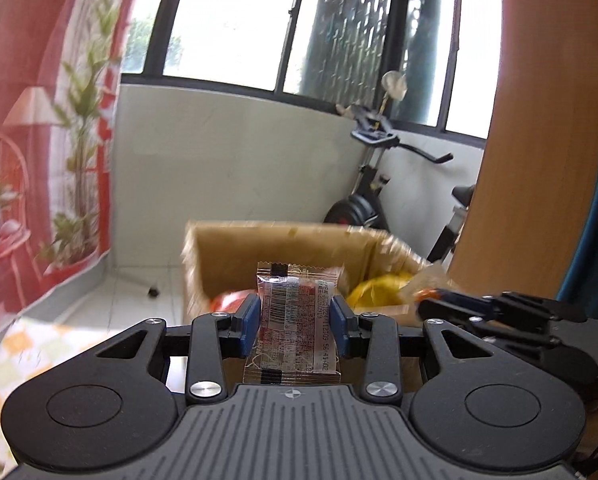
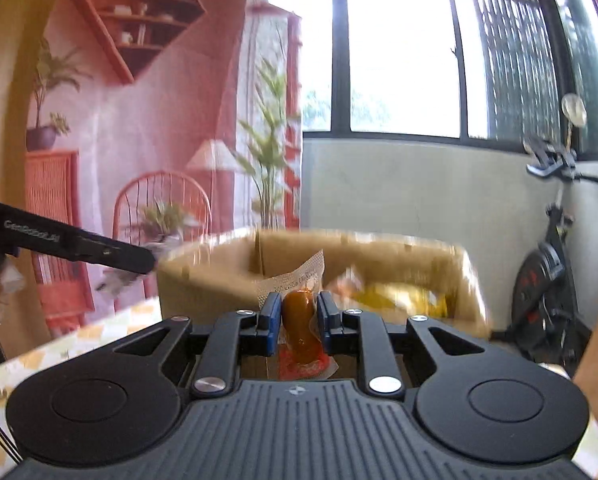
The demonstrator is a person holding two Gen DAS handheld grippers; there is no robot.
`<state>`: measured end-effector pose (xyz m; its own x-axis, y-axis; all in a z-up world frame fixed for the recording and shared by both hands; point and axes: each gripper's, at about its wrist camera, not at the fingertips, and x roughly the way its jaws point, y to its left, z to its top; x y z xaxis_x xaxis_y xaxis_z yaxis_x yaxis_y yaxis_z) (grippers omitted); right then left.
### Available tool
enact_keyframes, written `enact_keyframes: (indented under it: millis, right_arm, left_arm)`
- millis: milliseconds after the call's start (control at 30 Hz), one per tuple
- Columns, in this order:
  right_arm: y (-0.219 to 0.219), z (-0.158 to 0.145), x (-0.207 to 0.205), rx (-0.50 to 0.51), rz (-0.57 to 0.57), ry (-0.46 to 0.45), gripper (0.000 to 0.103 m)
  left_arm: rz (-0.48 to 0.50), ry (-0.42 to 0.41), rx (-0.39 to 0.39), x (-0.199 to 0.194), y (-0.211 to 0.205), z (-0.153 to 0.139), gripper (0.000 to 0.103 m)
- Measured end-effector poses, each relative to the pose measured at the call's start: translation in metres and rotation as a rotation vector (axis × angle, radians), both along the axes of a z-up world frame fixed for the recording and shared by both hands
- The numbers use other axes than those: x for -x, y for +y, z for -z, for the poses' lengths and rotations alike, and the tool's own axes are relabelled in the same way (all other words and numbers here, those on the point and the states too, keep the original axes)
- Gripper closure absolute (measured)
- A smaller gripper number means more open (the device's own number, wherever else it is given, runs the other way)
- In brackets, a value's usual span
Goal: Organize snacks
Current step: 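Open both grippers to drop the candy packet and sausage snack into the box, then move both grippers back to the table and grasp the silver snack packet with the left gripper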
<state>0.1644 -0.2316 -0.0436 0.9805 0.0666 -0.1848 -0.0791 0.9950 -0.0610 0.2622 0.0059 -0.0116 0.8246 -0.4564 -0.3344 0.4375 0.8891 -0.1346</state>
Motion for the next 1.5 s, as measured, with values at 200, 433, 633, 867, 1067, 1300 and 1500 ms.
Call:
enact_keyframes:
  millis: [200, 433, 633, 867, 1067, 1300, 1500]
  right_arm:
    - [-0.010, -0.023, -0.052, -0.002, 0.037, 0.014, 0.082]
    - [-0.018, -0.016, -0.106, -0.014, 0.106, 0.093, 0.082]
    - [-0.026, -0.008, -0.119, -0.038, 0.148, 0.153, 0.070]
    - [-0.032, -0.021, -0.087, -0.055, 0.154, 0.096, 0.064]
    - [-0.035, -0.025, -0.052, -0.082, 0.148, 0.068, 0.063]
    - [-0.029, -0.016, -0.012, -0.105, 0.137, 0.059, 0.063]
    - [-0.016, 0.001, 0.005, -0.093, 0.116, 0.092, 0.063]
  left_arm:
    - [-0.013, 0.061, -0.028, -0.063, -0.035, 0.003, 0.063]
    - [-0.025, 0.121, -0.065, -0.096, -0.042, 0.014, 0.062]
    - [-0.042, 0.171, -0.079, -0.106, -0.028, 0.019, 0.046]
    - [-0.063, 0.149, -0.061, -0.085, 0.001, 0.006, 0.046]
    - [-0.080, 0.144, -0.026, -0.057, 0.027, -0.003, 0.046]
    - [-0.104, 0.170, 0.015, -0.021, 0.055, 0.007, 0.046]
    - [-0.126, 0.213, -0.002, -0.004, 0.066, 0.027, 0.046]
